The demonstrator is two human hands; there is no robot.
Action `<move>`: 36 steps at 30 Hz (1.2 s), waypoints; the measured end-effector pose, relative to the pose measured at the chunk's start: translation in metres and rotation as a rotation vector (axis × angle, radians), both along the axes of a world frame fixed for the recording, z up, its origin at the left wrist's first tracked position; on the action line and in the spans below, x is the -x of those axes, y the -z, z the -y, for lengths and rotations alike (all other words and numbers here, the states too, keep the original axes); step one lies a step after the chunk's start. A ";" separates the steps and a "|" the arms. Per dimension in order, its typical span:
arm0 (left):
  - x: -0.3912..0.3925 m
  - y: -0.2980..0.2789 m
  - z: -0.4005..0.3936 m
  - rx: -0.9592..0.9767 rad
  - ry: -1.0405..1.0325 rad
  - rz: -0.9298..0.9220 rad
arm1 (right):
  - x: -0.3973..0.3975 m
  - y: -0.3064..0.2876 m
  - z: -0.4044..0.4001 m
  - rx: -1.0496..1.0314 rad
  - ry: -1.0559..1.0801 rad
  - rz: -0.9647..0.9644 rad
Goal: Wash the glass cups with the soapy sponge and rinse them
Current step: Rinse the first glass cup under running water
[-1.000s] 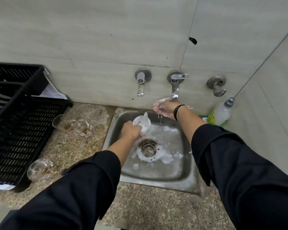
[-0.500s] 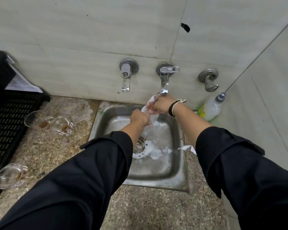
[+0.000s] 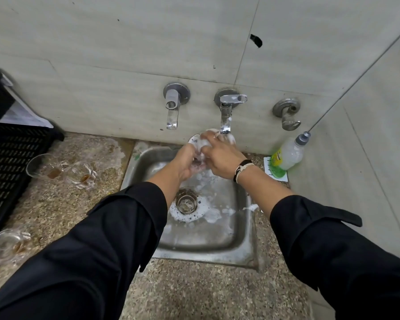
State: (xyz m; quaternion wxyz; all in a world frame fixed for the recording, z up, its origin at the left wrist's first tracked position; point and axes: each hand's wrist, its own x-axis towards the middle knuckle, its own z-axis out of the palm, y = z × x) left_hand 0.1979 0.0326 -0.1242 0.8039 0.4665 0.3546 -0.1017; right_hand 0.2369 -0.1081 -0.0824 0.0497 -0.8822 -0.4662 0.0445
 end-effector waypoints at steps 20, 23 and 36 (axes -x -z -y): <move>-0.009 -0.007 0.018 0.307 -0.064 0.137 | -0.003 -0.010 -0.047 0.180 0.106 0.116; -0.005 -0.006 0.017 0.288 -0.098 0.083 | -0.015 -0.002 -0.041 0.123 -0.058 0.156; -0.009 0.002 0.028 0.321 0.000 0.107 | -0.025 0.000 -0.006 -0.309 0.198 -0.233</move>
